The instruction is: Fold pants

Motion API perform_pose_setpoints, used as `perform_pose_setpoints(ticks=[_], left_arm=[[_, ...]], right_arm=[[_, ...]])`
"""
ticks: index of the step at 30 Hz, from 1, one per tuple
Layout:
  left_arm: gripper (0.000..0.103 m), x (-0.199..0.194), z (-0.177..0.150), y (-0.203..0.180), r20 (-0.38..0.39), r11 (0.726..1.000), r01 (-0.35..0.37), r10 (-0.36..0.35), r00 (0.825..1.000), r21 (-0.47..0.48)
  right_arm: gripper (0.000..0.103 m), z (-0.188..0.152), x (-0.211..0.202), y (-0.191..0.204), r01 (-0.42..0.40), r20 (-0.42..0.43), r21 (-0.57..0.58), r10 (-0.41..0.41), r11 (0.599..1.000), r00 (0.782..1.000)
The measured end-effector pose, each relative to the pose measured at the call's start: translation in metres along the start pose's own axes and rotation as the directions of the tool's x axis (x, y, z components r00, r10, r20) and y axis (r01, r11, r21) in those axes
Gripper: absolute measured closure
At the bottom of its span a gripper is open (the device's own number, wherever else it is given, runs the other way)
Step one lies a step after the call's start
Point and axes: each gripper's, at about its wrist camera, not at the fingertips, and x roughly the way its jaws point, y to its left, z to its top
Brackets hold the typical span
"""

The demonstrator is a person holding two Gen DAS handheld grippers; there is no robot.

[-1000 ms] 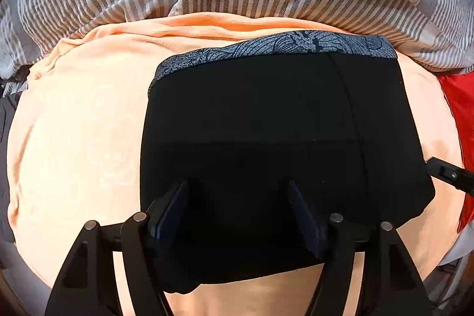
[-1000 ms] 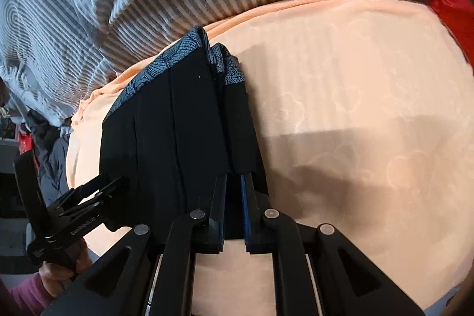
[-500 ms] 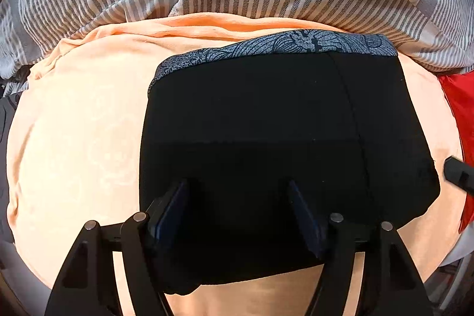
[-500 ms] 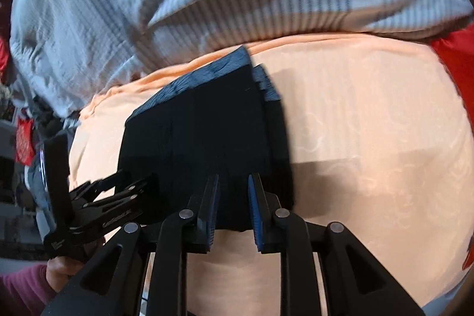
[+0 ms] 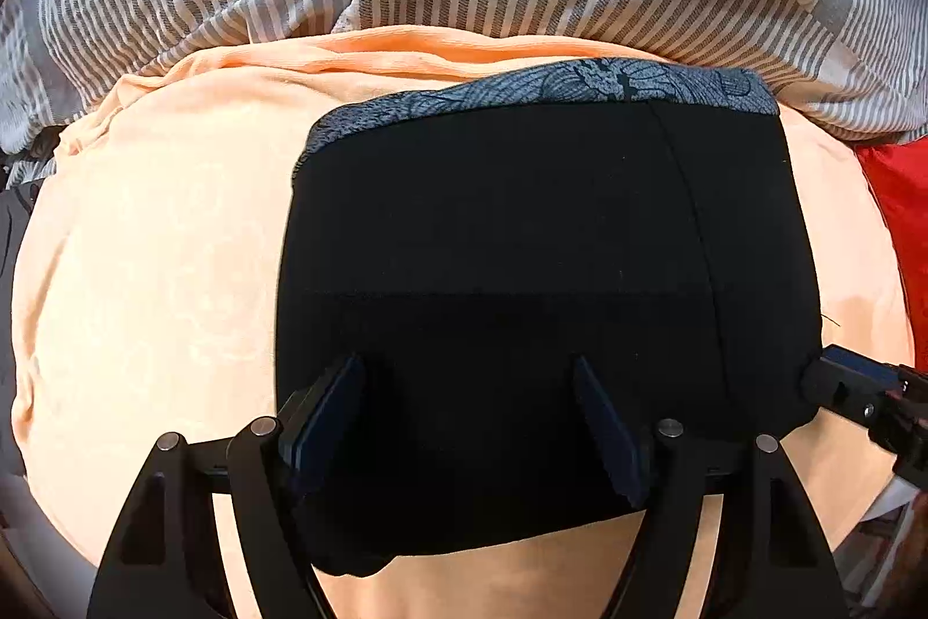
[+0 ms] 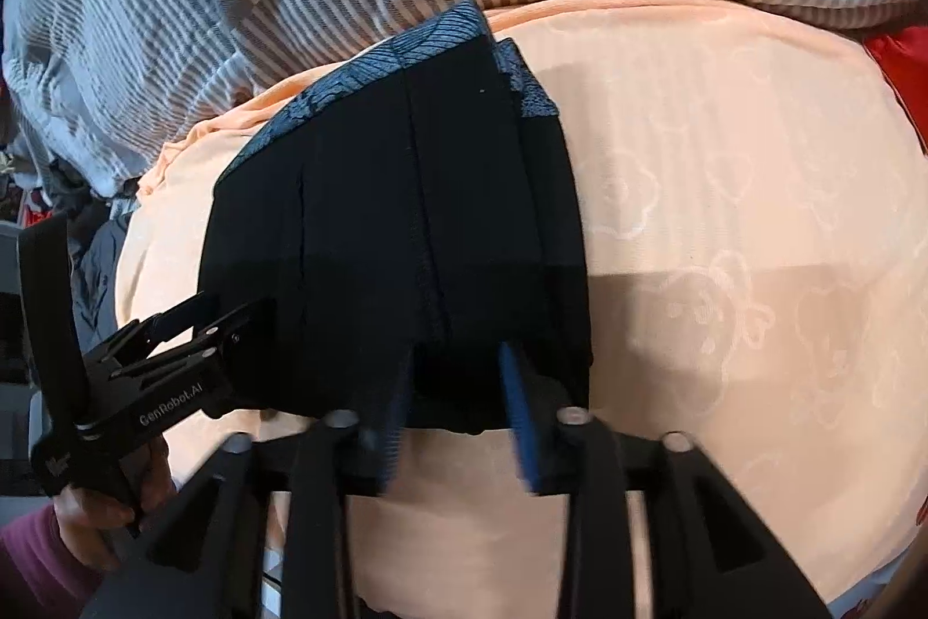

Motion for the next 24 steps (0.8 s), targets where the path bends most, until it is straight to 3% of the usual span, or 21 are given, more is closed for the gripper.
perform_pose_setpoints(ticks=[1,7,13,19,22,24], left_arm=[[0.027,-0.001,0.001,0.003,0.000,1.000,0.000,0.000,1.000,-0.003],[0.027,-0.008,0.006,0.036,-0.003,0.999,0.009,-0.009,1.000,-0.052],[0.027,0.000,0.017,0.069,-0.037,0.992,0.075,-0.079,0.996,-0.100],[0.027,0.020,0.028,0.091,-0.088,0.971,0.186,-0.201,0.976,-0.149],[0.027,0.030,0.032,0.101,-0.109,0.947,0.260,-0.283,0.953,-0.187],[0.027,0.038,0.035,0.100,-0.119,0.946,0.268,-0.292,0.949,-0.183]], right_arm=[[0.048,0.000,-0.001,0.001,0.006,-0.002,-0.006,-0.006,1.000,1.000],[0.047,0.002,-0.006,-0.005,0.016,0.000,-0.020,-0.016,1.000,1.000],[0.043,0.014,-0.013,-0.032,-0.031,0.036,0.053,0.029,0.998,0.999],[0.035,0.031,-0.006,-0.055,-0.116,0.045,0.112,0.112,0.987,0.993],[0.034,0.040,0.003,-0.058,-0.167,0.025,0.102,0.165,0.981,0.986],[0.034,0.046,0.009,-0.059,-0.189,0.011,0.085,0.189,0.978,0.982]])
